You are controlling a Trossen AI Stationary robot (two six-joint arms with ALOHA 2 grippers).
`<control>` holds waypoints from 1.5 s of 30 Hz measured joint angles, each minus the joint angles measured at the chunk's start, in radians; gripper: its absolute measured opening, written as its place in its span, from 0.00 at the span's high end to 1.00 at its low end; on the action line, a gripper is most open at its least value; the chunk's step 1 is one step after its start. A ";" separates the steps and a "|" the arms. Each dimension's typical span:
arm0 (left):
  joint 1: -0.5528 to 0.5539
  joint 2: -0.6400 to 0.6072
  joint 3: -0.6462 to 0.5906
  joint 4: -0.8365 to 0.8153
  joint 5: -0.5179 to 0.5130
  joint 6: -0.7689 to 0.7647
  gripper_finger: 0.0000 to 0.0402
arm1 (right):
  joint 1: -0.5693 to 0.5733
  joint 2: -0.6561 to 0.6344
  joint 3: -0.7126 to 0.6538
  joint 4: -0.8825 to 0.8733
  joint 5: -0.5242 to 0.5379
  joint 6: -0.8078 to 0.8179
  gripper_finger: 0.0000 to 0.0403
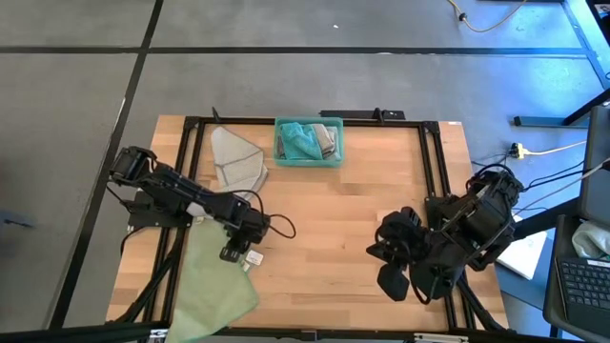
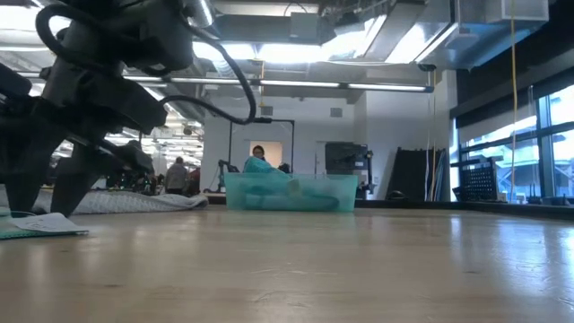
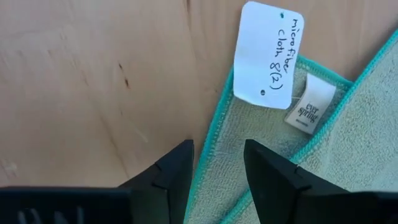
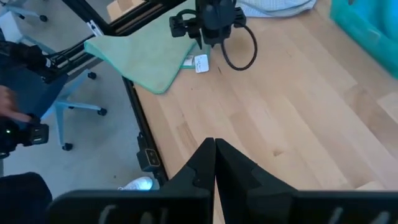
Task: Fold microfiber towels
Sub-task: Fold the green towel
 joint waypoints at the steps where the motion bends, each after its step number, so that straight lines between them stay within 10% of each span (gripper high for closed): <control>1: -0.008 0.000 0.000 0.000 0.000 -0.006 0.66 | 0.000 0.000 0.000 0.000 0.000 -0.001 0.96; 24: -0.067 0.010 0.151 -0.063 -0.038 -0.034 0.98 | -0.002 0.000 0.000 -0.016 0.085 -0.034 0.96; 45: 0.081 0.006 0.482 0.093 -0.304 -0.005 1.00 | -0.061 0.001 -0.220 0.007 -0.009 -0.078 0.96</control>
